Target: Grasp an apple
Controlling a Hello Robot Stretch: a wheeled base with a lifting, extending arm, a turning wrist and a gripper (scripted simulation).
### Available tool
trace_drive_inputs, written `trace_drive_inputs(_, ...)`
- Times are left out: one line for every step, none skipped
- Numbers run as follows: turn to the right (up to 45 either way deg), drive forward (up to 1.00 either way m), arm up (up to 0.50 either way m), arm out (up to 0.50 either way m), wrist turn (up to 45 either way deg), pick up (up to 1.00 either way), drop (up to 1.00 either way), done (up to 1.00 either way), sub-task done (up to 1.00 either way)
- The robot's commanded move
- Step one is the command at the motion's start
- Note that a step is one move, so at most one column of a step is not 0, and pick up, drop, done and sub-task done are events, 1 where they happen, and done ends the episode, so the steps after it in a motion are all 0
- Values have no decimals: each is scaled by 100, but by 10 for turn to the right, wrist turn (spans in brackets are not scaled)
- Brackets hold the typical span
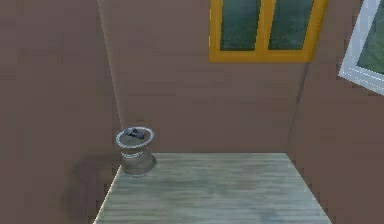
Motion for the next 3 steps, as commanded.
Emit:
trace_drive_inputs(0, 0, -10, 0, 0, 0, 0, 0, 0)
trace_drive_inputs(0, 0, 0, 0, 0, 100, 0, 0, 0)
trace_drive_inputs(0, 0, 10, 0, 0, 0, 0, 0, 0)
